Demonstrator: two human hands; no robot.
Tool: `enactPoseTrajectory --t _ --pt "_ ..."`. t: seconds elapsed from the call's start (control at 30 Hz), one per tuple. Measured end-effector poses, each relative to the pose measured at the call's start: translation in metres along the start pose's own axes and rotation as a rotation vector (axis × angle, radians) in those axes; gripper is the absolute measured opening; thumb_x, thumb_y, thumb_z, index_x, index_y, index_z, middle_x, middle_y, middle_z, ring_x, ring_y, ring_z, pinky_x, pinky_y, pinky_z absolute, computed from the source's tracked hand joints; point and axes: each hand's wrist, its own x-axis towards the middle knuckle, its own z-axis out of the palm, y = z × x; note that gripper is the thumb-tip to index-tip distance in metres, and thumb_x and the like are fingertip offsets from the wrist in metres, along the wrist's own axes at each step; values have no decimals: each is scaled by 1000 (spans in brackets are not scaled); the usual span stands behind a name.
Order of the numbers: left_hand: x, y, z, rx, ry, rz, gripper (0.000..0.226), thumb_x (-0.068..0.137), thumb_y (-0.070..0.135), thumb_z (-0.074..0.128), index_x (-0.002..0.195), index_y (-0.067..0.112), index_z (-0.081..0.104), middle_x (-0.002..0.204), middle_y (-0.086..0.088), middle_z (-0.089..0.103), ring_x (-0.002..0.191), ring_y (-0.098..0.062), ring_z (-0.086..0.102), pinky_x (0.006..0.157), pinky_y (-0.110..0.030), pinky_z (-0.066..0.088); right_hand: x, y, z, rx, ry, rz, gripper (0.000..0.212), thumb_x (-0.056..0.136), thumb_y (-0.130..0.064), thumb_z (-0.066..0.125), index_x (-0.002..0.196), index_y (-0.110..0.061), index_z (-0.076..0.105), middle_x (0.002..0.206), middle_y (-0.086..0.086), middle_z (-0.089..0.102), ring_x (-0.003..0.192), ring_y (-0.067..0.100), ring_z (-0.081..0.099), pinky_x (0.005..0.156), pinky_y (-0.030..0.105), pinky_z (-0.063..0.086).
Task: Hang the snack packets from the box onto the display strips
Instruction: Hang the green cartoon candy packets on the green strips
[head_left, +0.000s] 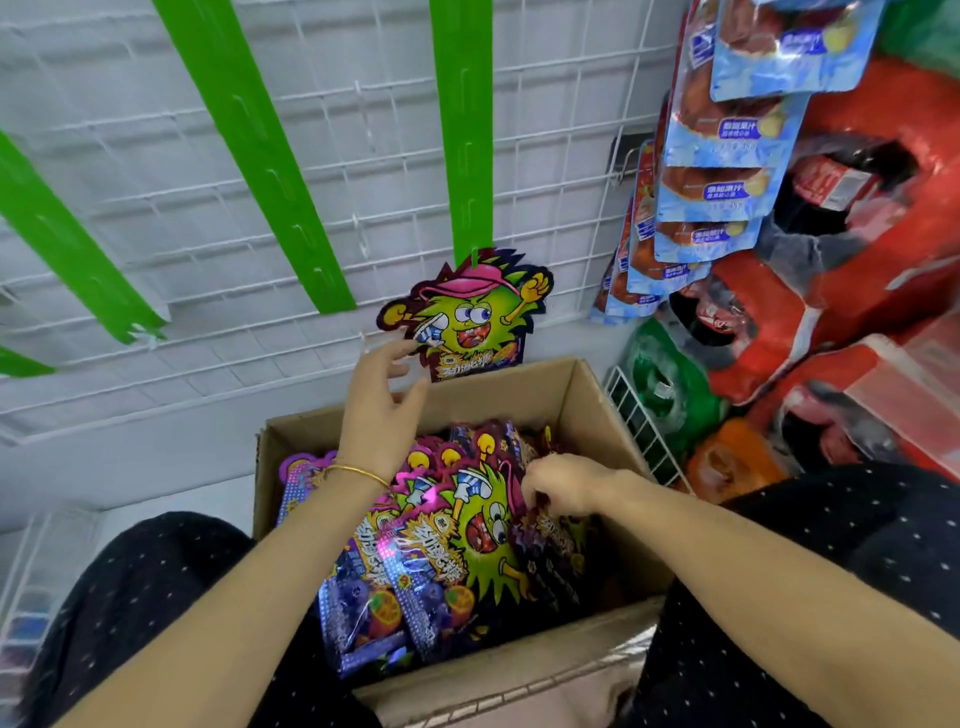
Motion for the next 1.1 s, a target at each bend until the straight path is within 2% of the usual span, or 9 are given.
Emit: enactPoseTrajectory --t 0.17,0.27,0.33,0.4,0.53,0.67,0.77,0.93,1.1 --pt "-8 3 -6 5 -62 -36 28 90 12 53 117 18 55 117 4 53 102 -8 53 89 -25 45 -13 5 -22 76 97 -7 19 82 -11 67 100 -6 64 108 9 63 98 25 59 84 29 44" --pt "-10 19 -3 -41 -354 -115 26 90 24 54 116 18 56 112 4 60 101 -9 58 88 -24 49 -32 -1 -63 281 208 7 21 84 -17 67 101 -6 64 88 3 67 69 14 63 77 28 51" --pt "-11 27 4 -12 -561 -158 28 89 30 55 112 14 58 99 2 62 93 -11 60 76 -17 50 -43 -11 -86 377 345 -8 16 84 -18 67 95 -8 64 71 -6 60 54 7 58 65 29 52" --pt "-11 31 11 132 -571 -63 25 88 30 57 98 8 61 71 5 53 64 -7 51 54 -9 35 -52 -19 -100 383 487 -17 10 84 -17 67 88 -9 62 64 -12 53 49 4 54 55 21 46" --pt "-2 24 9 24 -403 -144 22 90 20 55 92 -1 59 74 -11 52 67 -17 46 65 -29 35 -62 -20 -110 528 683 8 20 83 -12 67 102 -8 63 86 2 61 63 13 60 62 21 49" --pt "7 16 -12 -203 -354 -316 15 91 18 54 93 3 58 79 -15 57 72 -23 53 70 -38 42 -69 11 -112 675 1001 344 36 87 -17 61 121 -8 54 111 9 58 100 21 56 86 31 42" --pt "12 11 -27 -417 -298 -442 9 92 11 51 91 13 60 82 -12 63 68 -24 61 69 -37 52 -70 27 -102 975 815 547 44 94 -28 50 126 3 47 113 17 58 104 30 57 95 43 45" --pt "11 5 -42 -676 -368 -539 17 93 11 47 102 8 61 84 -11 71 71 -22 69 66 -36 57 -50 9 -66 1645 269 476 69 94 -52 38 144 -7 25 135 21 47 122 34 47 99 48 43" --pt "8 -1 -43 -796 -409 -566 20 93 10 45 99 8 63 84 -10 73 71 -21 71 62 -33 59 -39 1 -56 1930 163 260 42 96 -40 38 120 -7 45 115 16 58 108 30 53 97 50 38"
